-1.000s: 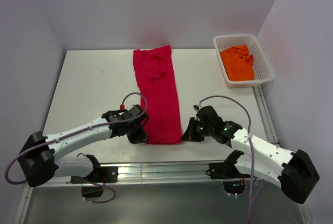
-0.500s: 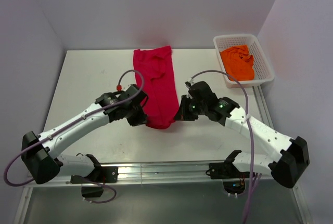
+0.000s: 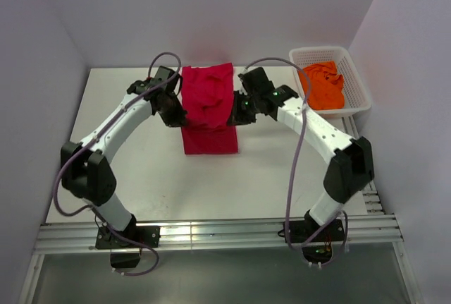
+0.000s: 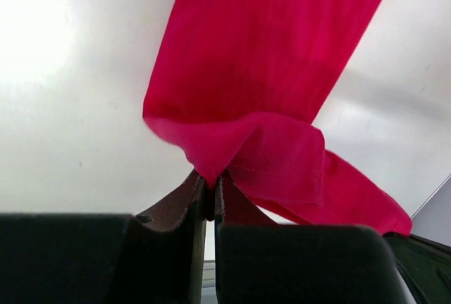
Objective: Fold and stack the t-shirts
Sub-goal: Fold the folded rectangular tshirt in 1/3 of the way
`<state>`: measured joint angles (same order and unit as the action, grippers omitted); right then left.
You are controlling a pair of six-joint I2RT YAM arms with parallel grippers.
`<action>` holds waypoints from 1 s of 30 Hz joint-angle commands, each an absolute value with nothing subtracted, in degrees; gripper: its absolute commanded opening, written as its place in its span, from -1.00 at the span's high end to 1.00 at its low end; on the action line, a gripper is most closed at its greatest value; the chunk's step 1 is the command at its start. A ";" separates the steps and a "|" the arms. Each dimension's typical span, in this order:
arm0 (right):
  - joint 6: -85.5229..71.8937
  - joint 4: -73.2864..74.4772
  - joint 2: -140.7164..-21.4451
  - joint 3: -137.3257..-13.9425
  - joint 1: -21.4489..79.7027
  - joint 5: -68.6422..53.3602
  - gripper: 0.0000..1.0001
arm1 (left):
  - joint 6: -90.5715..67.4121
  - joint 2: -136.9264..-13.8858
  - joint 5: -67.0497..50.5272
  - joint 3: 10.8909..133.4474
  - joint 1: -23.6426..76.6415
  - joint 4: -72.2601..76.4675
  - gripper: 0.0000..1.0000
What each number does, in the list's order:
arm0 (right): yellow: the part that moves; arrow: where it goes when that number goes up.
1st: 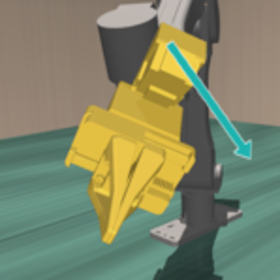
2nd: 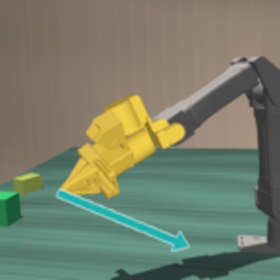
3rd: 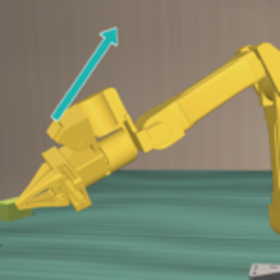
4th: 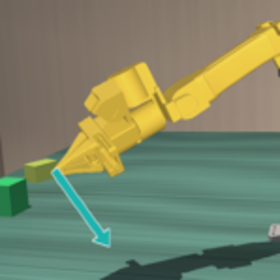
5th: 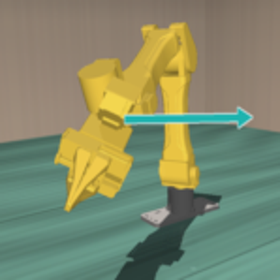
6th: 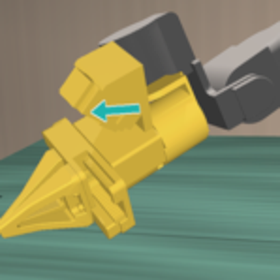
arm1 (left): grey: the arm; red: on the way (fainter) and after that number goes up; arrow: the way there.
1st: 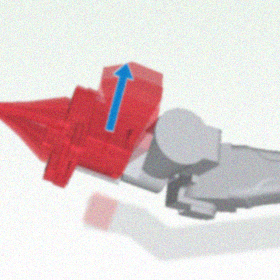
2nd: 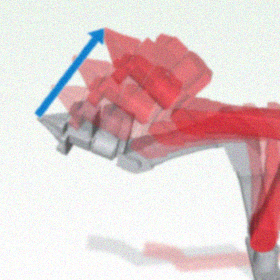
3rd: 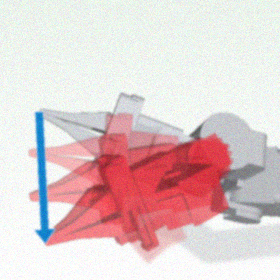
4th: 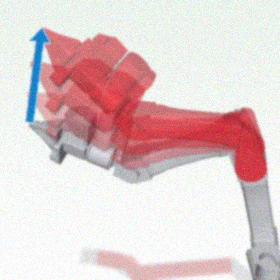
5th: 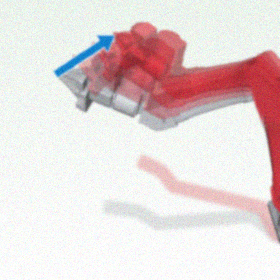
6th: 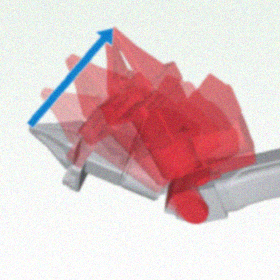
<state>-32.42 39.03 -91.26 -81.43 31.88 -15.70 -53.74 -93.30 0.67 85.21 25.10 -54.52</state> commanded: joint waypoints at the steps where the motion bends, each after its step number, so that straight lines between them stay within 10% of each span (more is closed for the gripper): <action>1: -29.27 41.31 -99.03 -90.33 29.45 -16.08 1.00 | -46.77 -100.68 -2.81 92.87 20.67 -52.82 0.99; 4: -29.44 42.88 -107.73 -98.76 28.48 -15.21 1.00 | -43.79 -109.99 -4.83 99.98 17.33 -52.73 0.96; 6: -30.40 46.13 -114.50 -106.47 27.51 -13.54 0.88 | -42.63 -114.94 -5.62 106.04 16.00 -52.65 0.51; 9: -31.55 51.66 -122.50 -118.33 26.54 -10.91 -0.50 | -41.22 -124.17 -6.50 113.27 13.80 -53.96 -0.21; 12: -32.34 57.38 -127.70 -129.24 25.93 -9.06 -0.59 | -41.40 -129.02 -8.87 122.59 11.78 -55.99 -0.75; 30: -31.20 40.79 -103.27 -84.65 25.23 -11.16 -0.61 | -47.01 -100.28 -11.33 75.97 13.44 -41.40 -0.68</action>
<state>-31.62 46.04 -103.48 -88.03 25.61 -10.24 -44.77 -100.12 -8.75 82.39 11.99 -46.15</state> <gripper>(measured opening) 0.804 0.845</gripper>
